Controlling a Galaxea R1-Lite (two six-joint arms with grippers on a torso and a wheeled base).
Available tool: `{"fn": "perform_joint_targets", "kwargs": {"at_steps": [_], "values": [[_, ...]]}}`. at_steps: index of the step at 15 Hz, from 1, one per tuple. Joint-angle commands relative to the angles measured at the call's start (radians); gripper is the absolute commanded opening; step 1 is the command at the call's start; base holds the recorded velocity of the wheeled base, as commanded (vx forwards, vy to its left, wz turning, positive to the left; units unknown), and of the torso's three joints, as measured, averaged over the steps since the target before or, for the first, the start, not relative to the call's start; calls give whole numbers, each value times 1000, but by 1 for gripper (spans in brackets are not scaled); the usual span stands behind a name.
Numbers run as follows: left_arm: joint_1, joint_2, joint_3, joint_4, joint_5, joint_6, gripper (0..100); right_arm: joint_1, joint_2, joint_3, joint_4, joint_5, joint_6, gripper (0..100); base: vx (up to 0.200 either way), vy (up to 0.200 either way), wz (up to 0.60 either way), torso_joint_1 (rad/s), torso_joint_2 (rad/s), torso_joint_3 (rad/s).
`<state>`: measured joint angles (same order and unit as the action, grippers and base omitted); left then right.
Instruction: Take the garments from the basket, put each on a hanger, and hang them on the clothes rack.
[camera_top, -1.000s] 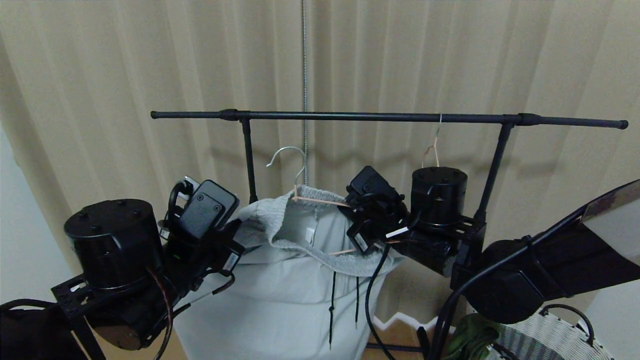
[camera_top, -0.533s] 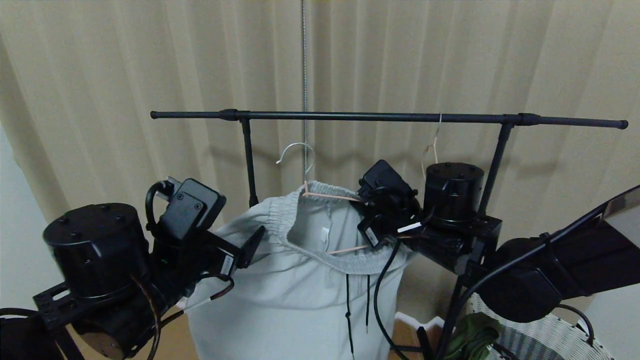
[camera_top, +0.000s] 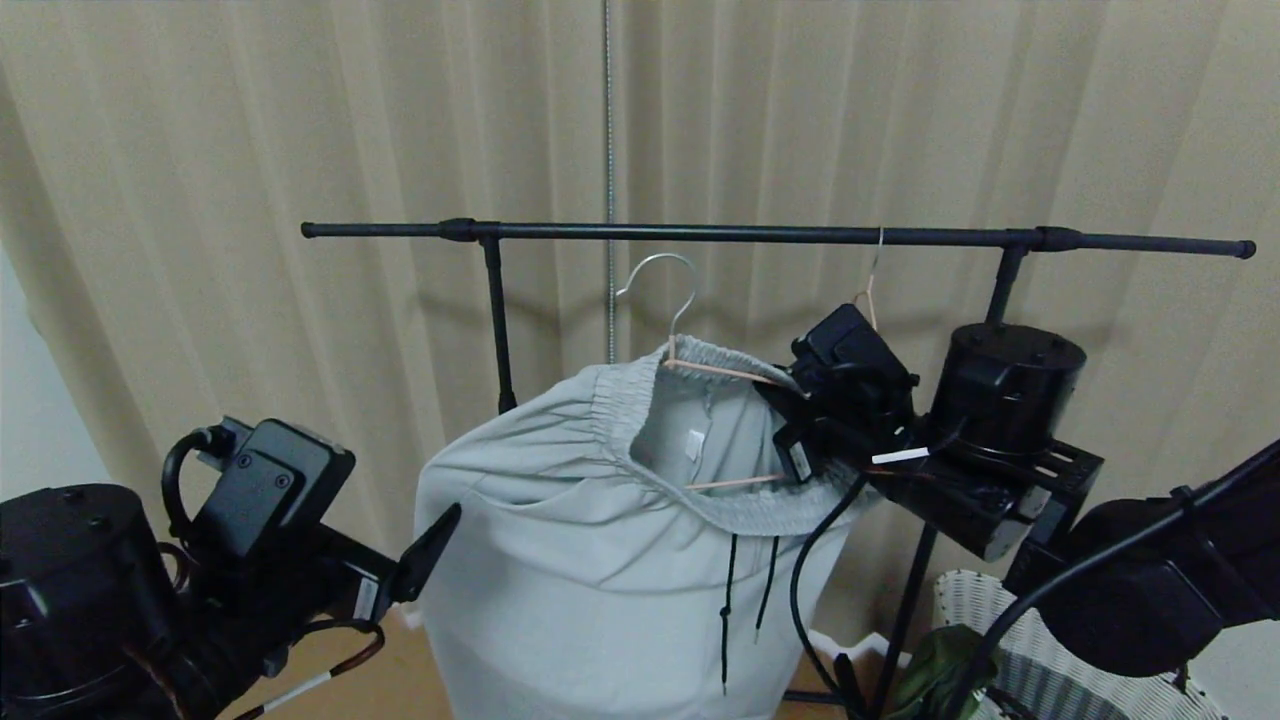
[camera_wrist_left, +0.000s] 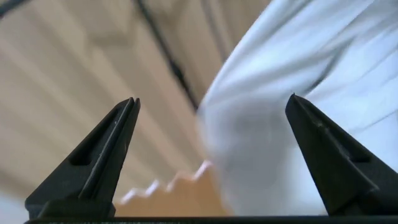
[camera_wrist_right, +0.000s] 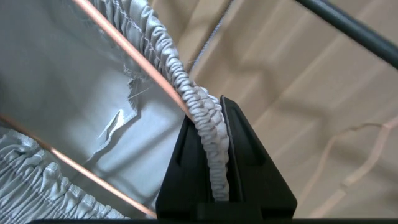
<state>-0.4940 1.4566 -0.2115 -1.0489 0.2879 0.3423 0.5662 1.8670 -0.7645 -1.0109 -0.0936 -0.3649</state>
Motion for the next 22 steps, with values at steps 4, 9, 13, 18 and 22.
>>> {"fn": "perform_joint_targets", "kwargs": {"at_steps": [4, 9, 13, 18, 22], "values": [[35, -13, 109, -2, -1, -40, 100, -2, -91, 42, -8, 8, 3, 0, 0, 0, 0, 0, 0, 0], [48, 22, 116, -2, -78, -55, 100, 8, -138, 42, -6, 14, 49, 0, 0, 0, 0, 0, 0, 0], [49, 51, 98, -2, -79, -63, 100, 44, -163, 53, -8, 14, 50, 0, 0, 0, 0, 0, 0, 0], [63, 47, 93, -3, -79, -75, 100, 54, -184, 59, -6, 14, 50, 0, 0, 0, 0, 0, 0, 0], [63, 48, 92, -14, -79, -77, 0, 54, -193, 68, -6, 12, 50, 0, 0, 0, 0, 0, 0, 0]]}}
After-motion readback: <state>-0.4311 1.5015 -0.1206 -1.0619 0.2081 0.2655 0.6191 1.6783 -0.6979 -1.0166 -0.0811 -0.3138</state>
